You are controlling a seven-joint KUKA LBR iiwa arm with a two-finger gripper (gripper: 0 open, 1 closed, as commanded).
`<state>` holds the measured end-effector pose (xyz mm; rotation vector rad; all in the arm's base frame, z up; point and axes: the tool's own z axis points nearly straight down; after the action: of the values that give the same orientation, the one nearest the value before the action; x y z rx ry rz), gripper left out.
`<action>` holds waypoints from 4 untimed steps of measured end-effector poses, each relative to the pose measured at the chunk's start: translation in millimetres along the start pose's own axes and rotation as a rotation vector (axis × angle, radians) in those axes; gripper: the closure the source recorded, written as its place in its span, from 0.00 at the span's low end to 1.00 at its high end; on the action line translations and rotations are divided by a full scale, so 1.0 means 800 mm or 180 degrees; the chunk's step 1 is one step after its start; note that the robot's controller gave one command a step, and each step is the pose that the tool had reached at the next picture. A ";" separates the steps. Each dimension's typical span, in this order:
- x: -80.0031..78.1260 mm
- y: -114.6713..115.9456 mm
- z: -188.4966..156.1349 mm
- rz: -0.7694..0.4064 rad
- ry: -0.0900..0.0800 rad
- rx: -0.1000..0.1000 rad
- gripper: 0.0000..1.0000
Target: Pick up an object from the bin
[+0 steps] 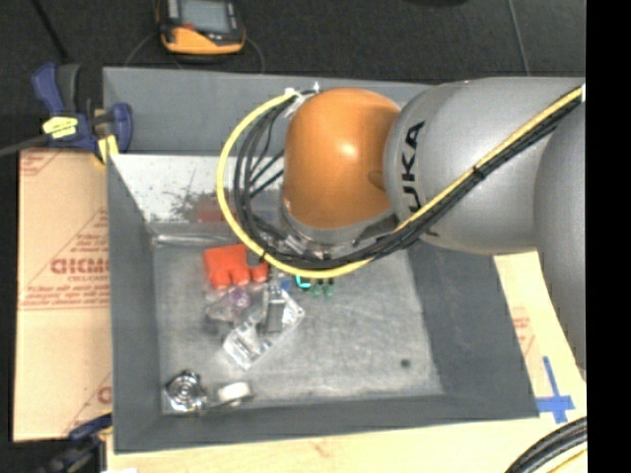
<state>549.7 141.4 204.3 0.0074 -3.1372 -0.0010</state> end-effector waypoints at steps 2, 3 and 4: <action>0.031 -0.010 0.129 -0.1916 -0.0022 0.0008 0.00; -0.018 -0.033 0.129 -0.1933 -0.0034 0.0012 0.00; -0.031 -0.038 0.167 -0.3206 -0.0037 0.0010 0.00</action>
Offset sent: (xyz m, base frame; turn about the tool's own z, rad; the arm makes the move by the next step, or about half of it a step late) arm 0.0008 -0.0083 -0.1343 -0.3530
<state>574.0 111.3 70.5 1.5261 -2.7546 0.0007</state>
